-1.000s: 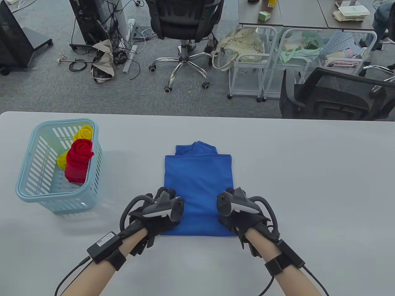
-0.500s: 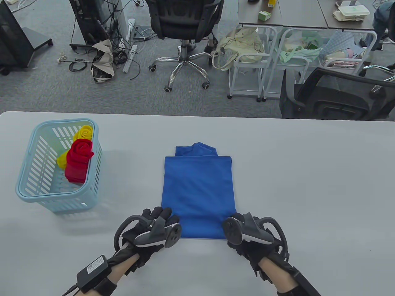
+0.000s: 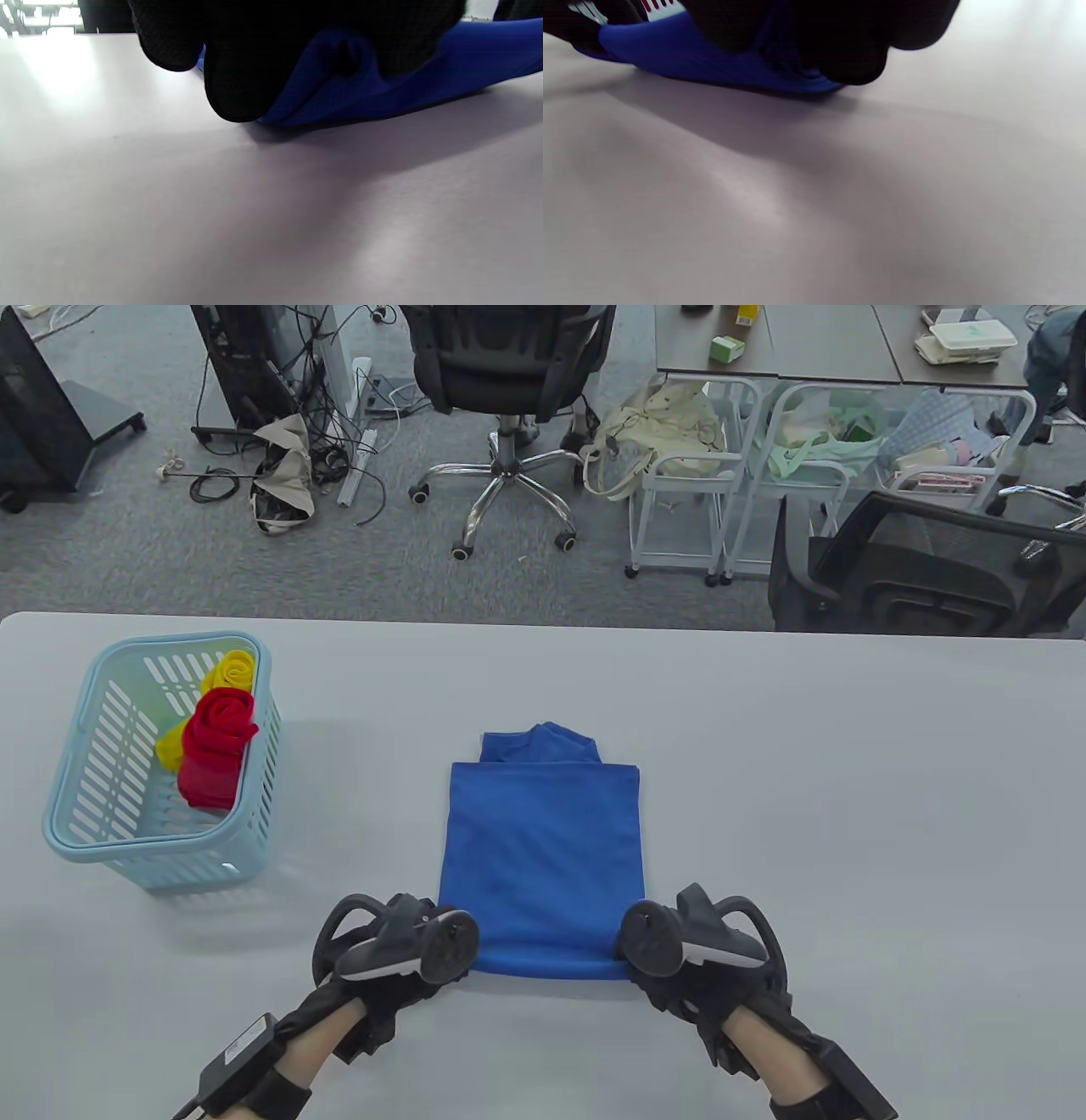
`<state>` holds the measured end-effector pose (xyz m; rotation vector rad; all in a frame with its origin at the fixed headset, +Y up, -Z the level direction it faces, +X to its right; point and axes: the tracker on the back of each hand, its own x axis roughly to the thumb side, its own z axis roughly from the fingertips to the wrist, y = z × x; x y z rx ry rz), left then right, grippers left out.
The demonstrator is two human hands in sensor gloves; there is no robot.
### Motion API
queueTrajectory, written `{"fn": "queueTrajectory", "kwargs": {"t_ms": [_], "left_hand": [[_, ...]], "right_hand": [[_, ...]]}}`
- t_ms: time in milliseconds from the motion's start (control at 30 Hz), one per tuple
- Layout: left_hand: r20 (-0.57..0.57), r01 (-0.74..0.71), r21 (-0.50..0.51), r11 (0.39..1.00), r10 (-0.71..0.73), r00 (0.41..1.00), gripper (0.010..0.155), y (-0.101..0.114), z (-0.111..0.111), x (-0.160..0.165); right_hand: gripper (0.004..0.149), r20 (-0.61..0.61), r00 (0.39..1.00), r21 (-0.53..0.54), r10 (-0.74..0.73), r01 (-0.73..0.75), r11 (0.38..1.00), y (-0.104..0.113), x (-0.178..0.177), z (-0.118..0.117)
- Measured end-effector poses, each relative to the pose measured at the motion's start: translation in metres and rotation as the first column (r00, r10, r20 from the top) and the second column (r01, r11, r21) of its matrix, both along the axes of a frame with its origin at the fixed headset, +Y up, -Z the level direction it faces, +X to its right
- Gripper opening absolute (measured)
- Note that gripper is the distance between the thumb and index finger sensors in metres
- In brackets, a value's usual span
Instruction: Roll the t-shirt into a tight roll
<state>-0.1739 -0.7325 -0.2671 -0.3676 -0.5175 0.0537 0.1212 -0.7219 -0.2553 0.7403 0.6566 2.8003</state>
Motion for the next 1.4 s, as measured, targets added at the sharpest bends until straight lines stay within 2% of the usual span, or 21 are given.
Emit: {"fn": "queueTrajectory", "kwargs": {"t_ms": [67,133,233,333,367,400,467,567,633,667,700,733,767,800,833,900,967,1033,1100,1267,1400], "left_hand": [[-0.040,-0.053,-0.022,0.998,0.052,0.998,0.043,0.001,-0.007,-0.007],[-0.069,-0.027,-0.006,1.000,0.026,0.997,0.043,-0.005,-0.011,-0.005],[-0.088,0.180,0.154,0.972,-0.168,0.982,0.045,-0.013,-0.008,0.006],[-0.137,0.422,0.396,0.815,-0.403,0.905,0.052,-0.003,0.005,0.014],[-0.161,0.449,0.483,0.752,-0.428,0.890,0.054,0.005,0.012,0.016],[-0.162,0.432,0.516,0.739,-0.411,0.897,0.055,0.010,0.016,0.019],[-0.075,0.322,0.478,0.817,-0.327,0.942,0.056,0.014,0.021,0.025],[0.083,0.173,0.342,0.923,-0.214,0.973,0.059,-0.003,0.023,0.034],[0.100,0.242,0.290,0.926,-0.280,0.955,0.064,-0.020,0.021,0.037],[0.102,0.275,0.294,0.915,-0.316,0.943,0.066,-0.027,0.021,0.037],[0.092,0.277,0.347,0.896,-0.326,0.941,0.067,-0.028,0.022,0.037],[0.106,0.267,0.359,0.894,-0.324,0.940,0.067,-0.027,0.022,0.039],[0.100,0.278,0.340,0.898,-0.329,0.939,0.067,-0.027,0.021,0.039],[0.099,0.268,0.325,0.907,-0.315,0.944,0.067,-0.027,0.021,0.039],[0.101,0.258,0.324,0.910,-0.305,0.947,0.067,-0.027,0.021,0.038],[0.105,0.261,0.320,0.911,-0.307,0.946,0.067,-0.028,0.021,0.038],[0.100,0.263,0.318,0.911,-0.309,0.946,0.068,-0.030,0.021,0.038],[0.097,0.271,0.332,0.903,-0.318,0.943,0.068,-0.029,0.021,0.039],[0.086,0.282,0.347,0.895,-0.330,0.940,0.067,-0.030,0.020,0.038],[0.066,0.244,0.378,0.893,-0.288,0.955,0.054,-0.023,0.017,0.036],[0.080,0.144,0.249,0.958,-0.168,0.982,0.051,-0.013,0.012,0.027]], "right_hand": [[0.039,0.033,0.999,0.020,-0.010,0.009,1.000,0.004,0.002,0.000],[0.040,0.083,0.992,0.054,0.089,-0.094,0.994,-0.006,0.002,-0.006],[0.041,0.103,0.981,0.006,0.166,-0.168,0.986,-0.028,-0.001,-0.012],[0.041,0.133,0.981,0.007,0.139,-0.141,0.990,-0.027,0.000,-0.015],[0.041,0.134,0.981,0.012,0.140,-0.143,0.990,-0.028,0.001,-0.015],[0.041,0.137,0.981,0.005,0.138,-0.140,0.990,-0.028,0.001,-0.016],[0.041,0.138,0.980,0.005,0.142,-0.144,0.990,-0.028,0.000,-0.017],[0.041,0.140,0.979,0.011,0.149,-0.152,0.988,-0.028,-0.001,-0.017],[0.044,0.206,0.962,0.048,0.178,-0.192,0.980,-0.024,0.000,-0.015],[0.051,0.264,0.935,0.133,0.235,-0.277,0.952,-0.018,-0.001,-0.009],[0.058,0.288,0.901,0.274,0.325,-0.403,0.873,-0.007,-0.005,-0.004],[0.058,0.303,0.884,0.331,0.356,-0.448,0.831,0.000,-0.008,0.000],[0.056,0.293,0.889,0.360,0.352,-0.443,0.821,0.005,-0.010,0.003],[0.055,0.219,0.927,0.365,0.305,-0.368,0.855,0.008,-0.013,0.005],[0.054,0.109,0.967,0.304,0.230,-0.253,0.918,0.006,-0.015,0.006],[0.055,-0.010,0.989,0.146,0.150,-0.147,0.978,-0.013,-0.021,0.006],[0.066,-0.019,0.963,0.116,0.269,-0.265,0.957,-0.031,-0.022,0.006],[0.074,-0.003,0.925,0.175,0.379,-0.373,0.911,-0.037,-0.022,0.003],[0.070,0.009,0.955,0.125,0.297,-0.296,0.947,-0.037,-0.022,0.001],[0.052,0.017,0.960,0.181,0.279,-0.278,0.944,-0.028,-0.023,-0.004],[0.048,0.021,0.996,0.005,0.085,-0.085,0.996,-0.023,-0.010,-0.008]]}}
